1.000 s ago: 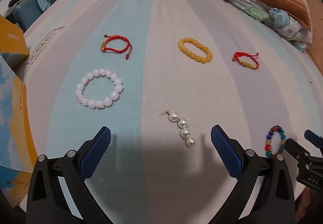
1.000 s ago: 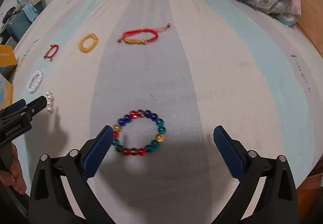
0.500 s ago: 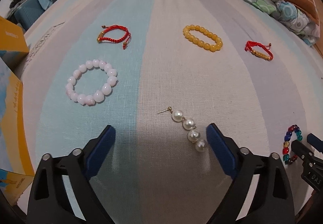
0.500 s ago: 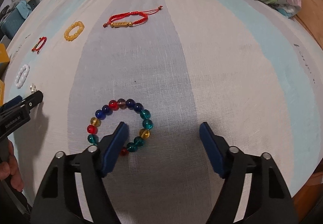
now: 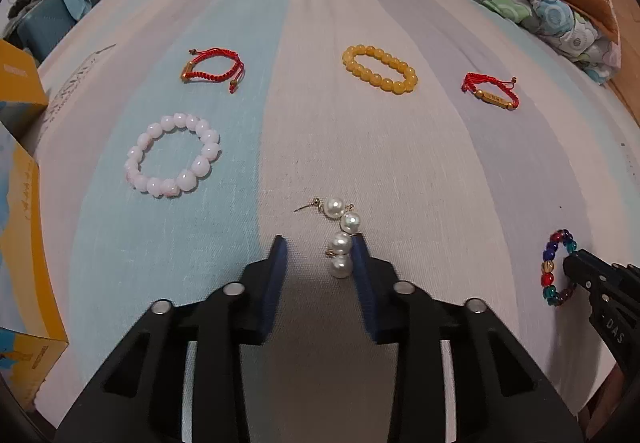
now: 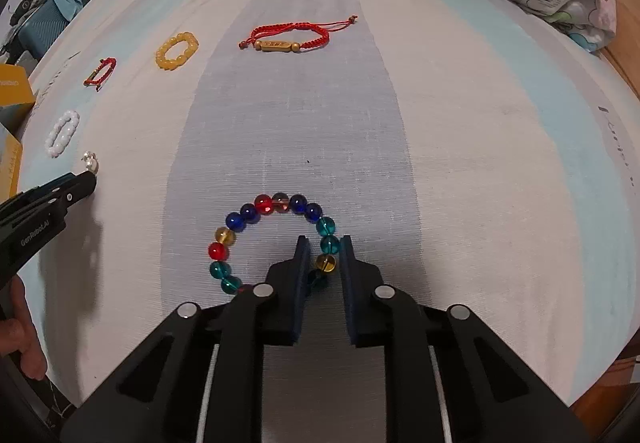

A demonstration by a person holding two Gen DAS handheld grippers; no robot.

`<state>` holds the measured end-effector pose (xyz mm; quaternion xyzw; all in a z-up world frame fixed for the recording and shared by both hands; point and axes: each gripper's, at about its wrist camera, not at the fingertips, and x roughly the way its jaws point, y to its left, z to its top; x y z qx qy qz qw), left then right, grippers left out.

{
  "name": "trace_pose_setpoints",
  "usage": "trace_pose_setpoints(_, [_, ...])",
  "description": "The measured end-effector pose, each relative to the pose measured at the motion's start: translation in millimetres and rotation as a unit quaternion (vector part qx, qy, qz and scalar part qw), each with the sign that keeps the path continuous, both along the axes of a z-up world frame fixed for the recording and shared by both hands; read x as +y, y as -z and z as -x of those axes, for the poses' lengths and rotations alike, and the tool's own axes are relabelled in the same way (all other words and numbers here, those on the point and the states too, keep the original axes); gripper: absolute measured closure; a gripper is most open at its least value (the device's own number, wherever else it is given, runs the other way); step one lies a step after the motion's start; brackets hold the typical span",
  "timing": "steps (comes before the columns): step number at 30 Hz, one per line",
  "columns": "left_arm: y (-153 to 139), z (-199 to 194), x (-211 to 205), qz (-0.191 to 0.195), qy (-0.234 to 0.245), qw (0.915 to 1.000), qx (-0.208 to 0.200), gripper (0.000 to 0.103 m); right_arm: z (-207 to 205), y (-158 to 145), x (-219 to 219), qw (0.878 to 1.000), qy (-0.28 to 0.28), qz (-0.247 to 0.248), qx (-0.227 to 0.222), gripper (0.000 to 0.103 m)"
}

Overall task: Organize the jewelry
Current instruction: 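Grasp the pearl earring with the left tool while the right tool grasps the multicolour bead bracelet, then carry the pearl earring and multicolour bracelet into the white box and release both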

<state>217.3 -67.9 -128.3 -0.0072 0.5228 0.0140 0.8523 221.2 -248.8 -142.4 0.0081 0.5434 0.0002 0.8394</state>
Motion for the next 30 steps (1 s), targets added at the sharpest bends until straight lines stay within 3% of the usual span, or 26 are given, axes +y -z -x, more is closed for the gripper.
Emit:
trace_pose_setpoints(3, [0,1,3,0.006,0.003,1.0000,0.006,0.092,0,-2,2,1.000,-0.002,-0.006,-0.001,0.094])
trace_pose_setpoints(30, [-32,21,15,0.036,0.012,0.9993,-0.005,0.092,12,-46,12,0.998,-0.007,-0.036,-0.041,0.094])
